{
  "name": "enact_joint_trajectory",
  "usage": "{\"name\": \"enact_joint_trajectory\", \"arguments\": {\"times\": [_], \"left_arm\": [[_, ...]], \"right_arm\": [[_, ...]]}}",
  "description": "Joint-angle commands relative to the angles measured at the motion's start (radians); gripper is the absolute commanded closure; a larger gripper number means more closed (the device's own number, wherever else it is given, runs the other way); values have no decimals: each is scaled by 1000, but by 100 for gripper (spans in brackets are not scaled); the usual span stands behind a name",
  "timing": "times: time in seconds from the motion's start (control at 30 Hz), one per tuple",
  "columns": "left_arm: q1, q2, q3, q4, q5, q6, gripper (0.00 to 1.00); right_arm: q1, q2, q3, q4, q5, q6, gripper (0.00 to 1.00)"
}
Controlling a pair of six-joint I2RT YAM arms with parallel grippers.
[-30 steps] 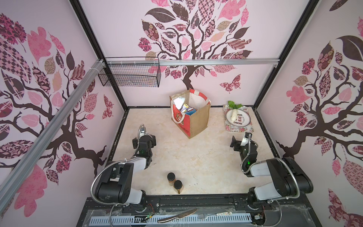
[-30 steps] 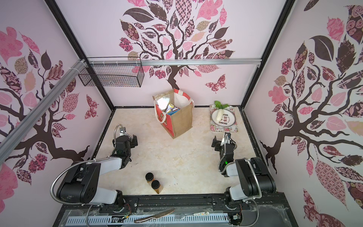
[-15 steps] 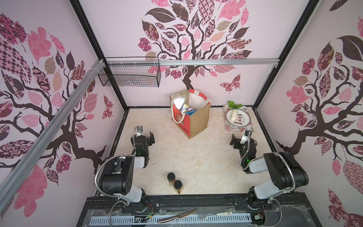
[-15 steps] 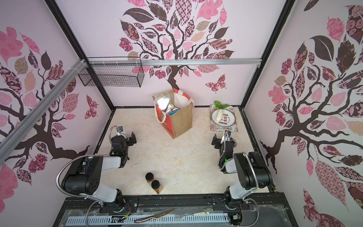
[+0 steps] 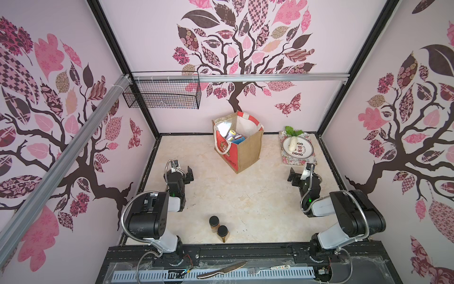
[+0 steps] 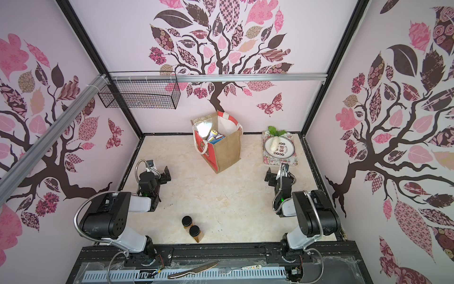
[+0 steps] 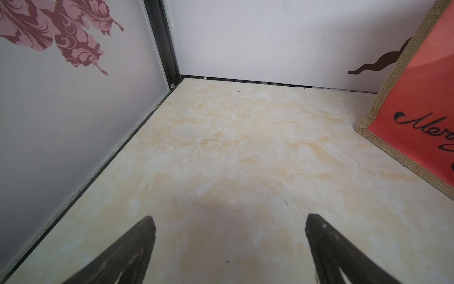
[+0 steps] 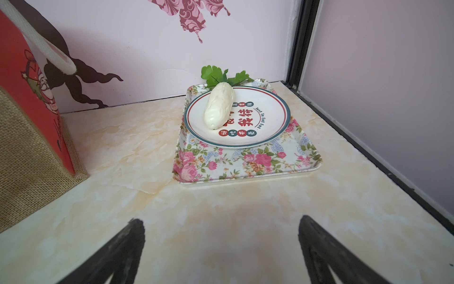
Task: Put the flashlights into the tote bags
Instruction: Reset both arms
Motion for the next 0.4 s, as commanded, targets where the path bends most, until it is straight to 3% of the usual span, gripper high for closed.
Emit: {"name": "enact_joint_trajectory", "arguments": {"times": [0.0, 0.37], "left_arm": [[1, -1, -24, 46, 7, -3, 2], [1, -1, -25, 46, 7, -3, 2]], "right_arm": [[-8, -14, 25, -34, 9, 3, 0], [-7, -8, 25, -20, 9, 1, 0]]}}
